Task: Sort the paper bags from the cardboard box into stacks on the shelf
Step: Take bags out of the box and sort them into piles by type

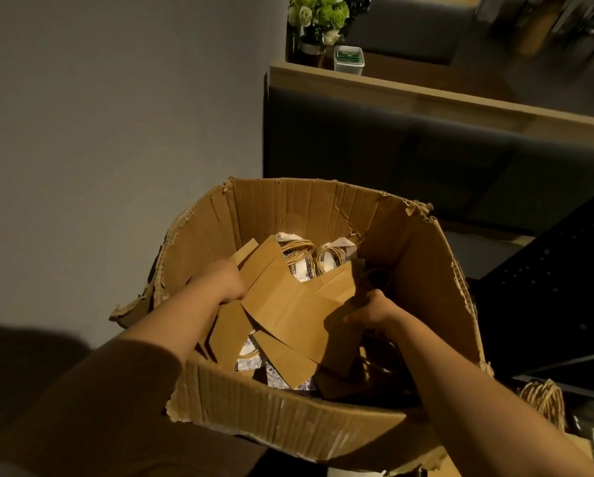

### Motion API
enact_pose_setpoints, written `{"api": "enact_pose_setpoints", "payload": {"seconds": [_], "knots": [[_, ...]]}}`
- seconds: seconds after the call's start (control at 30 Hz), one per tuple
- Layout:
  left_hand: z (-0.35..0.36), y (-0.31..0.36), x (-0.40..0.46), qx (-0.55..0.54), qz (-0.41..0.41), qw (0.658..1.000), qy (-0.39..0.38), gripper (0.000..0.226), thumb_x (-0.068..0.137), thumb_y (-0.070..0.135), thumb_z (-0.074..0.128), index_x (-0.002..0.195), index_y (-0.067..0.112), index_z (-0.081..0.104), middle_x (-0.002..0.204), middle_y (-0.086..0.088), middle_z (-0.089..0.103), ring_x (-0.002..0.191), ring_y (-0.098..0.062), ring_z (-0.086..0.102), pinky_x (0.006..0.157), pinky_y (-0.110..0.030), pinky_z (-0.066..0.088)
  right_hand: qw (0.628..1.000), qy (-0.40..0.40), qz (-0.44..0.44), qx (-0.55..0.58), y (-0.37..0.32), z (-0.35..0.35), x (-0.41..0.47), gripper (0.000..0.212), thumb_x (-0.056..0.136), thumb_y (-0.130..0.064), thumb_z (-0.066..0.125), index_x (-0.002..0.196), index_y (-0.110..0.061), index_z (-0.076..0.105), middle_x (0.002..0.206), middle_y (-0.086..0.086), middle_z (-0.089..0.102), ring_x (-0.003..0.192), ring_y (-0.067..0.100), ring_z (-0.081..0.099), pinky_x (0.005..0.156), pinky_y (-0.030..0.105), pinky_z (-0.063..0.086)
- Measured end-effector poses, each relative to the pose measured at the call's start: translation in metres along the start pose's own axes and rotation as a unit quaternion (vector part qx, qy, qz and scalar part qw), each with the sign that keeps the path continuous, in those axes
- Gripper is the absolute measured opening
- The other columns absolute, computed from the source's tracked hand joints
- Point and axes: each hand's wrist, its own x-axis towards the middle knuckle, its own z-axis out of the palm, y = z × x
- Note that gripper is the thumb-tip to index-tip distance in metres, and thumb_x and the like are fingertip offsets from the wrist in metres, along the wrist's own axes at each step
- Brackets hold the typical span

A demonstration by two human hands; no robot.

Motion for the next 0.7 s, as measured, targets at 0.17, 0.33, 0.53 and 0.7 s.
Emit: {"api": "enact_pose_setpoints", "payload": {"seconds": [0.17,0.33,0.53,0.7], "knots": [[-0.001,0.003,-0.003,0.006,0.013,1.000,0.024,0.028,0.094,0.008,0.048,0.121,0.008,0.057,0.113,-0.012,0.061,0.100,-0.027,0.061,0.084,-0.035,0.053,0.990,0.012,-0.052,-0.129,-0.004,-0.001,-0.006,0.056,0.088,-0.004,0.064,0.140,-0.010,0.046,0.132,0.011,0.055,0.119,0.027,0.056,0.090,0.029,0.051],[-0.022,0.003,-0.015,-0.105,0.058,0.982,0.143,0.032,0.095,0.013,0.042,0.121,0.024,0.057,0.099,-0.002,0.063,0.086,-0.023,0.060,0.072,-0.034,0.052,0.967,0.047,-0.156,-0.194,-0.010,-0.012,-0.015,0.047,0.092,-0.005,0.059,0.137,-0.015,0.051,0.137,0.008,0.051,0.127,0.026,0.050,0.100,0.031,0.046],[-0.049,0.024,-0.039,-0.101,0.218,0.961,0.134,0.036,0.100,0.021,0.044,0.133,0.034,0.052,0.110,0.006,0.064,0.088,-0.013,0.061,0.068,-0.029,0.050,0.925,-0.020,-0.358,-0.124,-0.018,-0.006,-0.031,0.023,0.090,-0.001,0.060,0.094,-0.021,0.069,0.096,-0.008,0.066,0.094,0.008,0.063,0.087,0.029,0.053],[-0.038,0.041,-0.042,-0.135,0.285,0.949,-0.011,0.033,0.100,0.024,0.047,0.131,0.032,0.054,0.124,0.007,0.059,0.116,-0.015,0.052,0.096,-0.035,0.044,0.914,0.085,-0.393,0.056,-0.025,-0.014,-0.040,0.024,0.089,-0.005,0.064,0.096,-0.028,0.063,0.102,-0.011,0.064,0.097,0.000,0.060,0.077,0.015,0.048]]}}
